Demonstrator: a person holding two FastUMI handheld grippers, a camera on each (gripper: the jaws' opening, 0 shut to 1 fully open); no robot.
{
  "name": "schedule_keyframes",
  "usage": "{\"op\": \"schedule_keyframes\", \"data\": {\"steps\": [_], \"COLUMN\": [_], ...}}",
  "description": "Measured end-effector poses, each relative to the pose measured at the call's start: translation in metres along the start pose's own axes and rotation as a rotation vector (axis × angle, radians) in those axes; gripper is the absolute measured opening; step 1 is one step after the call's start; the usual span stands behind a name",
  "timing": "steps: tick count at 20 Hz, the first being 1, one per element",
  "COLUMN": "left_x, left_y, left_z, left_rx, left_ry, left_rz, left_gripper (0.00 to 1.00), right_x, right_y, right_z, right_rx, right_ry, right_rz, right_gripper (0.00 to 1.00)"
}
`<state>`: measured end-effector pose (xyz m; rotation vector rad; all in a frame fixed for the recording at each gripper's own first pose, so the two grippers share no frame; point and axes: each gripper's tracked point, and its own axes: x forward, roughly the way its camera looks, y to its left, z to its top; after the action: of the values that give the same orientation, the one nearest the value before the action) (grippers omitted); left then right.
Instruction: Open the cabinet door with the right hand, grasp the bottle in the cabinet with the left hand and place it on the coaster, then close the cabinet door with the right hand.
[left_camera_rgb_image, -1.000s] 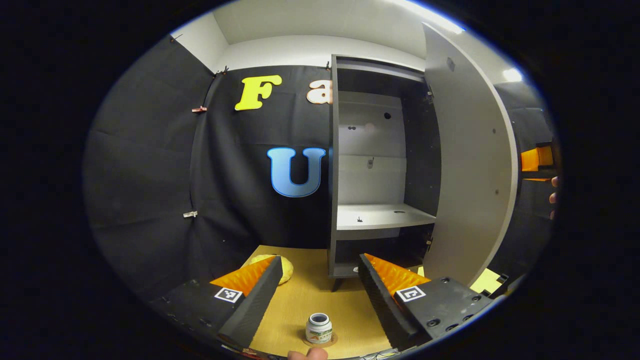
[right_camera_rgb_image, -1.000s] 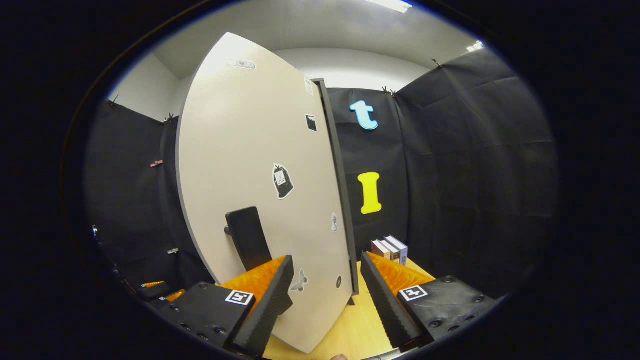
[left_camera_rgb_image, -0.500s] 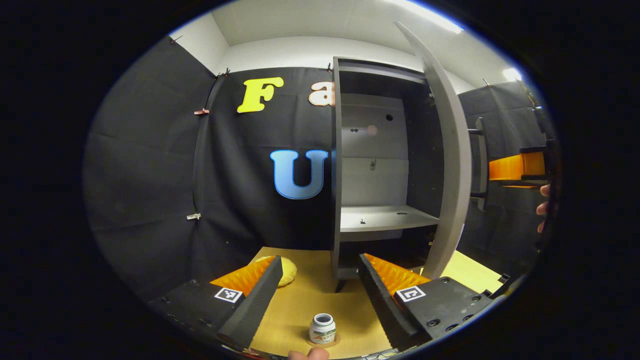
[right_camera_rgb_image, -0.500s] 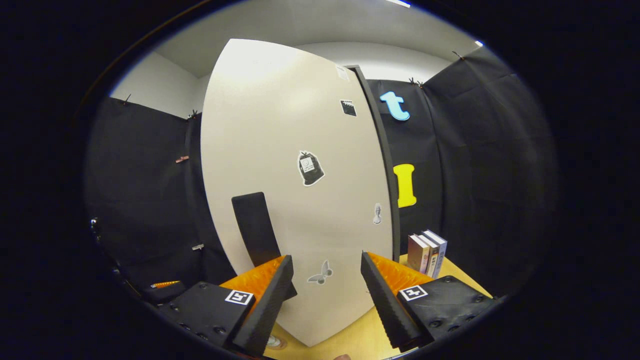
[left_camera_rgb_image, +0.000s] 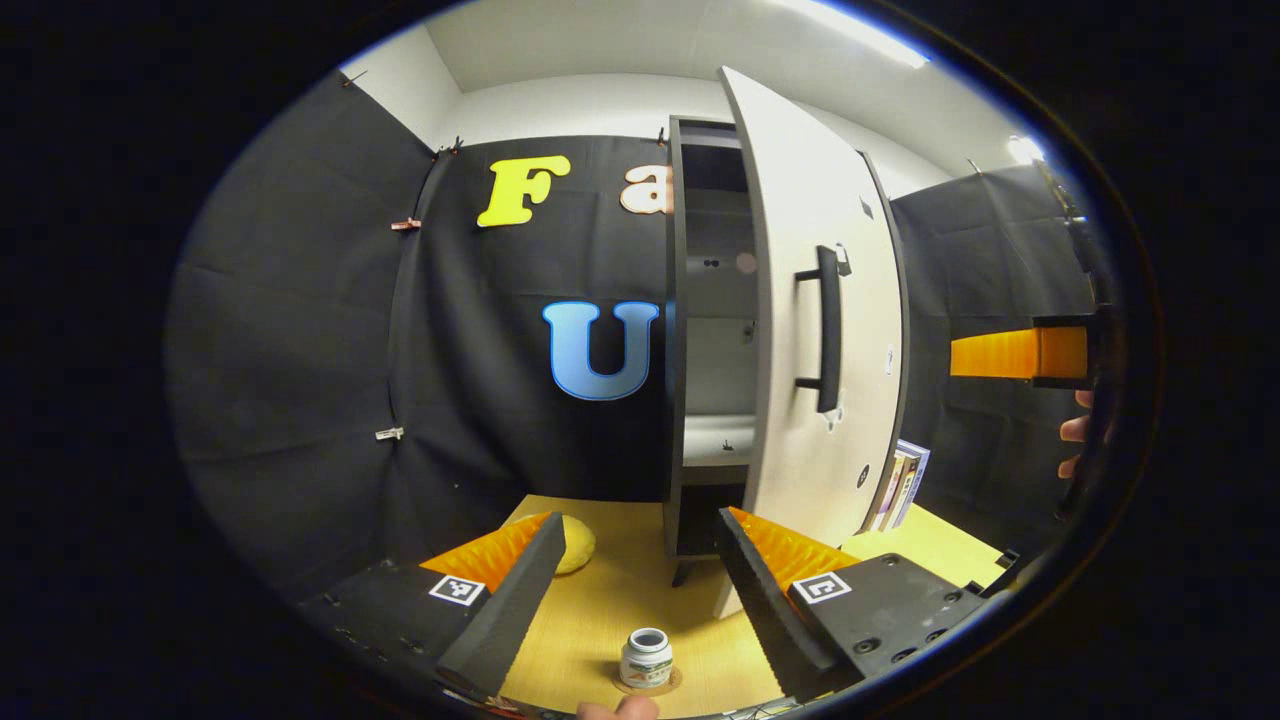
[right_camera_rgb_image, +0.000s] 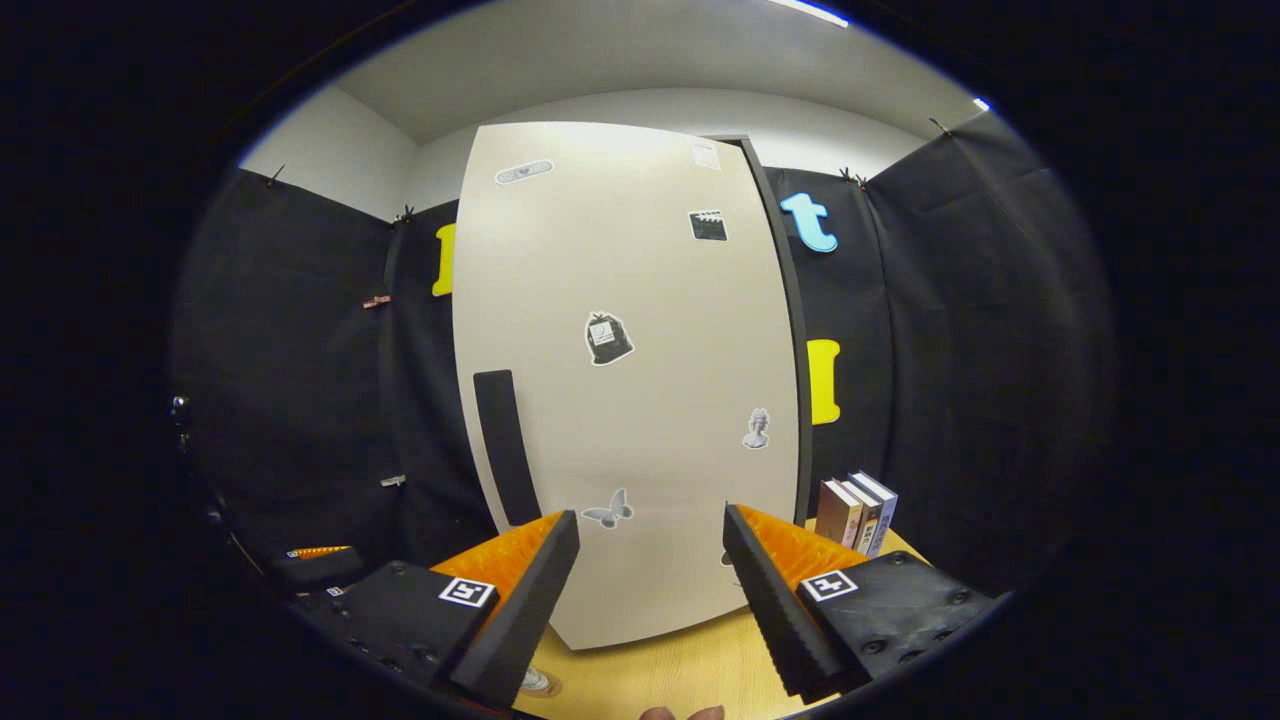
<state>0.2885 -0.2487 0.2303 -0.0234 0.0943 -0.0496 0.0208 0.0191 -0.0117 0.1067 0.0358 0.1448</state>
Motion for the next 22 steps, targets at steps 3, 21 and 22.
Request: {"op": "schedule_keyframes", "data": {"steps": [3,21,22], "left_x": [-0.001,0.014,0.016], "left_y": [-0.001,-0.039,-0.041], "left_z": [-0.001,0.053,0.057], "left_rx": [0.001,0.015,0.015], "left_ry": [0.000,-0.055,-0.059], "left_rz": [-0.002,-0.062,-0.064], "left_gripper": [0.96,0.96,0.95], "right_x": [-0.002,-0.017,-0.018], "right_y": [-0.006,-0.043,-0.045], "right_z": [0.001,0.001,0.002], "right_rx": [-0.022,-0.064,-0.071], "right_ry": [-0.012,-0.041,-0.044], "right_rz": [-0.017,-0.106,-0.112], "right_gripper": [0.96,0.96,0.96]}}
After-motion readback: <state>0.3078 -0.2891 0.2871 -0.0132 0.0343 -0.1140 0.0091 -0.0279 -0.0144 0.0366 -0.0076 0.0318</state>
